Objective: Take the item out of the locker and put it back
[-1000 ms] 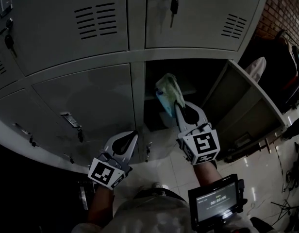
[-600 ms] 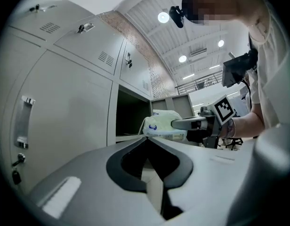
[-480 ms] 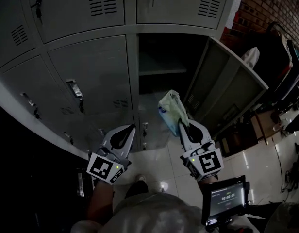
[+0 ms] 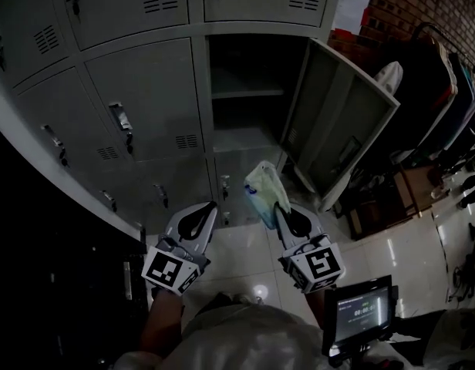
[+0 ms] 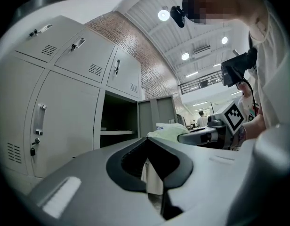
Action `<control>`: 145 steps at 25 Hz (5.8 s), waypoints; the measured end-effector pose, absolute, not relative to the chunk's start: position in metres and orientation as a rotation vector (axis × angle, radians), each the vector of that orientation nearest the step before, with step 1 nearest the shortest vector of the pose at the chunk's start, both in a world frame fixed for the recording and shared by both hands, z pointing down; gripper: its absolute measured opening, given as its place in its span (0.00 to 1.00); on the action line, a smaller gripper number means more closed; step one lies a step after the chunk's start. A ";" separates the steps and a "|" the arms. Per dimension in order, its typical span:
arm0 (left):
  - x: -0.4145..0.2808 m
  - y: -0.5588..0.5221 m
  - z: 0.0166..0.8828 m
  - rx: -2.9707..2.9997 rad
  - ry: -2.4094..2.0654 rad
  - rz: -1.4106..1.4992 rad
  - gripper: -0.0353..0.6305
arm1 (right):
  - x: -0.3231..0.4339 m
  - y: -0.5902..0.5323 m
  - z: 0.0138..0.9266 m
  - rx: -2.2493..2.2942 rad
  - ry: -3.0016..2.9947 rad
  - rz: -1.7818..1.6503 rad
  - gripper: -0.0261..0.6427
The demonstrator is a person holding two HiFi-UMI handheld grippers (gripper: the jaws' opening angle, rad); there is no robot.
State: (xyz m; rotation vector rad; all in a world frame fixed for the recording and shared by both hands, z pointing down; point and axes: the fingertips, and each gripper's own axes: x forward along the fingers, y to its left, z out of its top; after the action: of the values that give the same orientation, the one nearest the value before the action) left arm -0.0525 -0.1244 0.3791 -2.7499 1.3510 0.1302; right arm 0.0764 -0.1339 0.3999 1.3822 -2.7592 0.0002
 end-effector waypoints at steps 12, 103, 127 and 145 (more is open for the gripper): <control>-0.068 -0.130 0.364 -2.746 1.330 0.156 0.06 | 0.057 -0.132 0.384 1.398 -2.771 -0.047 0.05; -0.099 -0.310 0.355 -2.739 1.306 0.170 0.06 | 0.030 -0.382 0.292 1.488 -2.830 -0.446 0.04; -0.017 -0.086 0.379 -2.747 1.355 0.135 0.06 | 0.077 -0.087 0.388 1.340 -2.833 -0.083 0.04; -0.021 -0.041 0.368 -2.724 1.353 0.079 0.06 | 0.069 -0.047 0.371 1.302 -2.883 -0.062 0.04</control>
State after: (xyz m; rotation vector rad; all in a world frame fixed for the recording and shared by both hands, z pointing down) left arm -0.0210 -0.0408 0.3680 -2.7241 1.3528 0.0793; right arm 0.0694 -0.0471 0.3712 1.3023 -2.8833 -0.0621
